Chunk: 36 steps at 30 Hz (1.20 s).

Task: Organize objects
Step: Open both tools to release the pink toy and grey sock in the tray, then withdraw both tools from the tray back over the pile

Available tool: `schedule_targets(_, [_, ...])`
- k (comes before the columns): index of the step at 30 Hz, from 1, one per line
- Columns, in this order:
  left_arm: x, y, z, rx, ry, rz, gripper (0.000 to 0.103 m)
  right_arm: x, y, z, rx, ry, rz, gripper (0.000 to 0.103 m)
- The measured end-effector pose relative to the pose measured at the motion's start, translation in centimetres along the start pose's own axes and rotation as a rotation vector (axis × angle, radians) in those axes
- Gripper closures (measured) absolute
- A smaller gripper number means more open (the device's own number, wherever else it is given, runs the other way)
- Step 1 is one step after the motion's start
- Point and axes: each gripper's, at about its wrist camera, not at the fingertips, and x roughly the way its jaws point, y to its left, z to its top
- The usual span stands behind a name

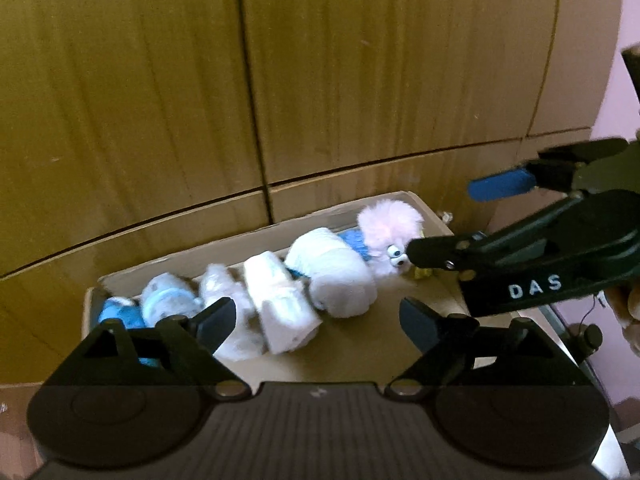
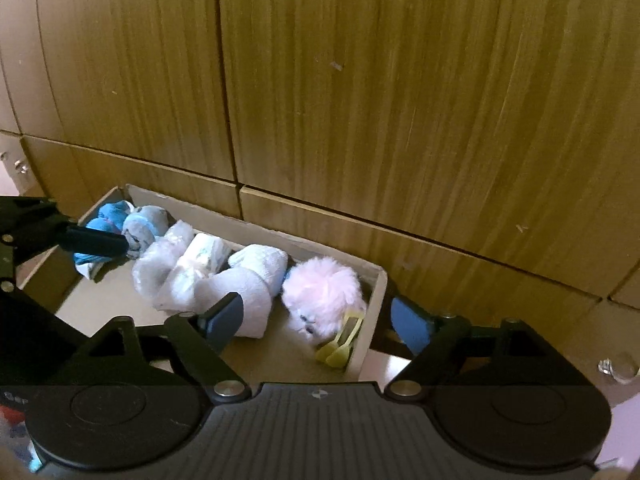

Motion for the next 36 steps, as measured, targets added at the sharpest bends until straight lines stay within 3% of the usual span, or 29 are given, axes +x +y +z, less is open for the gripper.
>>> schedule_targets(12, [-4.8,2.8,-2.2,-0.076,-0.015,0.056,0.010,-3.5,2.5,-0.6,0.023,-0.031,0.003,0.017])
schedule_targets(23, [-9.4,6.0,-6.8,-0.153,-0.037,0.131,0.003,-6.7,4.8,-2.6,0.079,-0.058,0.014,0.014])
schedule_targets(30, [-12.2,7.6,-12.5,-0.229,-0.062,0.168,0.003,-9.9,5.5,-6.6,0.126,-0.093,0.055,0.009])
schedule_targets(36, [-13.6,7.0,-18.1,-0.249,-0.112,0.152,0.002,-12.0,6.6,-13.4,0.160,-0.145,0.074,0.009])
